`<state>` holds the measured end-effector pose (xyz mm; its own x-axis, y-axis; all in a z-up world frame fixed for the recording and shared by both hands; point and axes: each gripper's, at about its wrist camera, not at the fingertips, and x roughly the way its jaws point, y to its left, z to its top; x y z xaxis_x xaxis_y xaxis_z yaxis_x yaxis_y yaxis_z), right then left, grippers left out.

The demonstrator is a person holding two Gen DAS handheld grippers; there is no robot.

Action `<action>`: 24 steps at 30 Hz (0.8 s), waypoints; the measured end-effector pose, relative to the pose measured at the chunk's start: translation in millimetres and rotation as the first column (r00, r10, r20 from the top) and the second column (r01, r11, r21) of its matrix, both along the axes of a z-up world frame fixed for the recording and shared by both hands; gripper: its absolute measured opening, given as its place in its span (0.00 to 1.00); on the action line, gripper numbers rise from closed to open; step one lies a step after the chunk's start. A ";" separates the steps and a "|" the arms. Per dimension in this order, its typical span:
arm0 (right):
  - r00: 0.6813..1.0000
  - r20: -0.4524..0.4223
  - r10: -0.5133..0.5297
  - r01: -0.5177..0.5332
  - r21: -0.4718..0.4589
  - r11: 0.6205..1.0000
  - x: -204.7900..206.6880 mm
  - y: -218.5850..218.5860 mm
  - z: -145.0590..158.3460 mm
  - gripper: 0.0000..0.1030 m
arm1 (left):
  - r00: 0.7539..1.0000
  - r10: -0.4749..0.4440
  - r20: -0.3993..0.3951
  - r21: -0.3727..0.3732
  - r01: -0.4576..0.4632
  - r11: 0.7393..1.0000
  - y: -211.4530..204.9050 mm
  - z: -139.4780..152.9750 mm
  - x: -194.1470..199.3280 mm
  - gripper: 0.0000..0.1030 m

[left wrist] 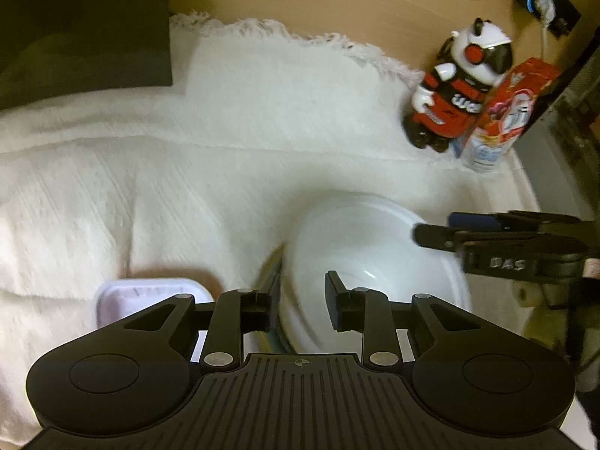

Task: Organize plates and bowls
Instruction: 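Lower the bowl stack into the steel bowl and open both grippers, then move both grippers to the white-and-red rectangular tray rim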

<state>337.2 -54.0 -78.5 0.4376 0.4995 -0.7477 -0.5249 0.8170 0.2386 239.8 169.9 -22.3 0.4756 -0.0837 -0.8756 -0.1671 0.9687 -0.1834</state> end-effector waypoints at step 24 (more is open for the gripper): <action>0.953 0.300 -0.027 0.043 -0.044 0.998 -54.4 19.0 41.3 0.62 | 0.992 0.094 0.085 -0.101 -0.085 0.991 28.0 11.4 -28.3 0.27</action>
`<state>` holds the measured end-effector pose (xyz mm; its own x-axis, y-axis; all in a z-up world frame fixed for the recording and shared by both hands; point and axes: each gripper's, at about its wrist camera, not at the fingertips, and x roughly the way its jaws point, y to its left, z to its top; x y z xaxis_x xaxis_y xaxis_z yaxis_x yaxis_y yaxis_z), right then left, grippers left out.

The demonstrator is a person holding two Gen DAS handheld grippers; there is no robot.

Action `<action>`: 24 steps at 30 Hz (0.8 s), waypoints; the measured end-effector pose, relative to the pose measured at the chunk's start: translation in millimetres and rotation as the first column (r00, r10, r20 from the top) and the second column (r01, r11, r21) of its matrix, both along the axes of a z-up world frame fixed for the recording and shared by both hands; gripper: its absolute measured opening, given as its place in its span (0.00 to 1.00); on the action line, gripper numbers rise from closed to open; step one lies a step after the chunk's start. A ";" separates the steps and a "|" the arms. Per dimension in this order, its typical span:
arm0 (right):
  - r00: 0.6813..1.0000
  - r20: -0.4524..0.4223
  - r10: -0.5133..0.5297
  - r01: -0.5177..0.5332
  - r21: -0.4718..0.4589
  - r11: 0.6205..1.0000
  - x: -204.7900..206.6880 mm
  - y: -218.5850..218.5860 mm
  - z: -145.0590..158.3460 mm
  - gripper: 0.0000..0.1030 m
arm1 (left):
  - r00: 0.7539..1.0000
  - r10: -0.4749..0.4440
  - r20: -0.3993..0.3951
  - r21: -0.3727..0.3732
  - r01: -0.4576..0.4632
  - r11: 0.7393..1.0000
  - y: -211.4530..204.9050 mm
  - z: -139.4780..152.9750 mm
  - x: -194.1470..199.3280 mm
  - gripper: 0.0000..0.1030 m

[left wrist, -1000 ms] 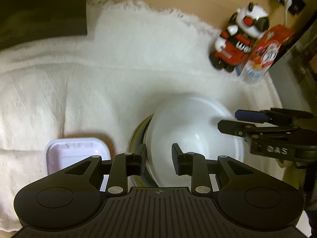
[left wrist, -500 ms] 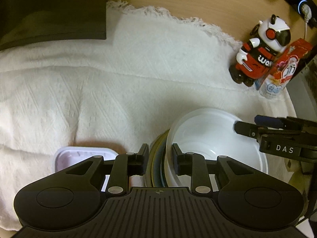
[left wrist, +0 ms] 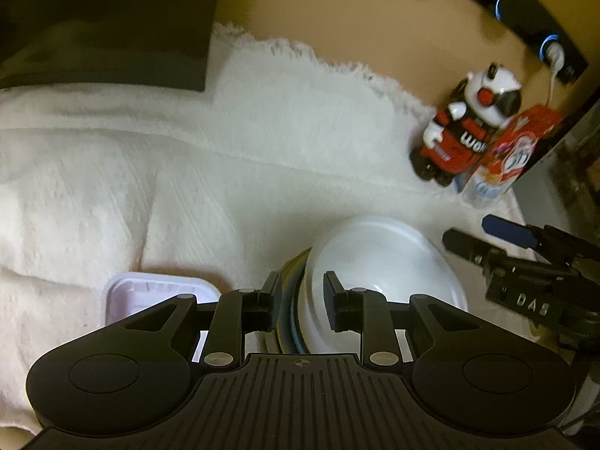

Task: Organize plates and bowls
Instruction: 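Move both grippers to the white-and-red rectangular tray rim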

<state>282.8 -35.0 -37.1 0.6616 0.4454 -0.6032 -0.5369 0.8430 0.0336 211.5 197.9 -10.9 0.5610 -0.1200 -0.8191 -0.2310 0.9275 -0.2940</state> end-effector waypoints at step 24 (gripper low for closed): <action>0.944 -0.235 0.231 -0.250 -0.055 0.967 -92.9 136.6 -12.8 0.60 | 0.988 0.104 -0.112 0.137 -0.089 0.987 100.0 -65.3 -58.0 0.27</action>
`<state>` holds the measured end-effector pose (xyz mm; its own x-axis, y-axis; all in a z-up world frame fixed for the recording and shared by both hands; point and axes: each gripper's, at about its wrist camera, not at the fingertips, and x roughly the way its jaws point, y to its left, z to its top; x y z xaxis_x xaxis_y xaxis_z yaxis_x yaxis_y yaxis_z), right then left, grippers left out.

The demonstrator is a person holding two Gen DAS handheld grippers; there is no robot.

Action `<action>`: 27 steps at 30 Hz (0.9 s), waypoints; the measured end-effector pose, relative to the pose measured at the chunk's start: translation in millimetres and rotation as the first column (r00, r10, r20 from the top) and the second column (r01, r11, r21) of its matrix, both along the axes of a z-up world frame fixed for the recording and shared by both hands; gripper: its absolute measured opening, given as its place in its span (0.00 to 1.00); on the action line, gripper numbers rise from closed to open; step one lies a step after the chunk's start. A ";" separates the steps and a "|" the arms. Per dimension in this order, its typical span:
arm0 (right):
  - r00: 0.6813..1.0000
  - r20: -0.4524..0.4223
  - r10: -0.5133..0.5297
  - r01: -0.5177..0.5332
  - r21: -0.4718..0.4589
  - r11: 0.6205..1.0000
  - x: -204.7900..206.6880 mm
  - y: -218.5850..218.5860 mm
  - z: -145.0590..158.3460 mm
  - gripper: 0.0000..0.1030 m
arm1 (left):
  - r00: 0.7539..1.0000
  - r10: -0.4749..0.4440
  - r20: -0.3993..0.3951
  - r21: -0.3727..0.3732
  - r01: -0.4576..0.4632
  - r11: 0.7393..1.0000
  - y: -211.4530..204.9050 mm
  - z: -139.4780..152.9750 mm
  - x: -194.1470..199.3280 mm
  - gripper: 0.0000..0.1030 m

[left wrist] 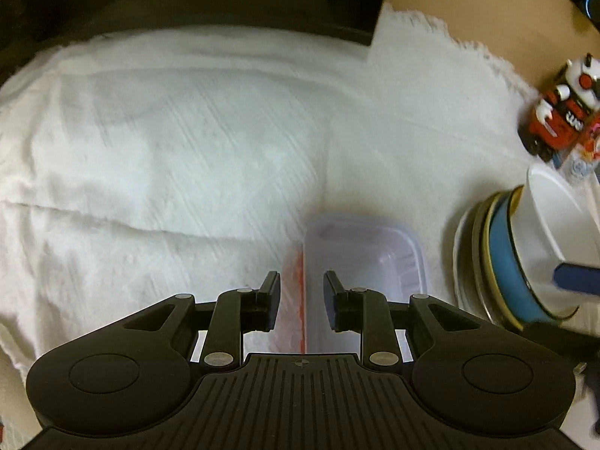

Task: Organize plates and bowls
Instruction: 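Move both grippers to the white-and-red rectangular tray rim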

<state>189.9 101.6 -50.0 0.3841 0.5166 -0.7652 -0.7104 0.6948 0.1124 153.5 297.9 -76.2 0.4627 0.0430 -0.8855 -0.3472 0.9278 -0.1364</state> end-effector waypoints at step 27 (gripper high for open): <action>0.988 -0.141 -0.060 0.054 -0.049 0.997 -12.0 53.3 -90.8 0.35 | 0.995 0.054 -0.080 -0.073 -0.060 0.996 48.4 -46.9 -29.4 0.18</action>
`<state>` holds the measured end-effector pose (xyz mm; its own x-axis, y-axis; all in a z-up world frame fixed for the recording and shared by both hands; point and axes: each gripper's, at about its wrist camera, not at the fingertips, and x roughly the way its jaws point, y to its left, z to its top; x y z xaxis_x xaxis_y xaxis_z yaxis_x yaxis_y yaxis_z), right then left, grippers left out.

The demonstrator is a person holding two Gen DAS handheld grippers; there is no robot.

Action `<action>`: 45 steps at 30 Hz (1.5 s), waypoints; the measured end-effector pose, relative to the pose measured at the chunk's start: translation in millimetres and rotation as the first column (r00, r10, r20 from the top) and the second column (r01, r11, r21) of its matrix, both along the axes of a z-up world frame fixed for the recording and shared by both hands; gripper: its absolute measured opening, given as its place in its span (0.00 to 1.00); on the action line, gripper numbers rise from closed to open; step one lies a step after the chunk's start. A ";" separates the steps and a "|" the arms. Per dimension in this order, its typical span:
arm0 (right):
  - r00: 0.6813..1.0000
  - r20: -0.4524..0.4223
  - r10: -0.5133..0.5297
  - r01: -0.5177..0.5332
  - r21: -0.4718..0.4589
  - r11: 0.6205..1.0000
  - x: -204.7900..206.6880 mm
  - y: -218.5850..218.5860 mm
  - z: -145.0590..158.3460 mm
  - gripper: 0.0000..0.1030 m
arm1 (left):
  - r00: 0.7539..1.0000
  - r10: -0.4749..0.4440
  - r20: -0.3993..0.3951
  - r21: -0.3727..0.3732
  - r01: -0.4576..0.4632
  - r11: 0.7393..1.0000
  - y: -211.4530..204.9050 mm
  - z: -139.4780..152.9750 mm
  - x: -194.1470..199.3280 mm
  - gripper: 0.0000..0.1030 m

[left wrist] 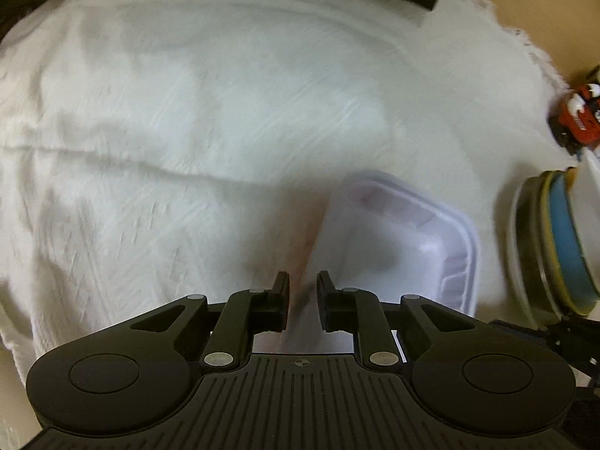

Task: Organize plates and bowls
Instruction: 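Move both grippers to the white-and-red rectangular tray rim, then grip the tray rim with both grippers and lift it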

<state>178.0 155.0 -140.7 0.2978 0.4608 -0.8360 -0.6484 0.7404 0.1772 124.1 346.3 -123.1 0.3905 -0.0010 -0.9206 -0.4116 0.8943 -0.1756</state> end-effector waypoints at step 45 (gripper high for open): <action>0.948 0.193 -0.252 0.178 0.333 0.926 62.8 -206.2 166.6 0.28 | 0.912 -0.274 0.305 -0.074 0.310 0.948 -179.2 152.3 82.3 0.19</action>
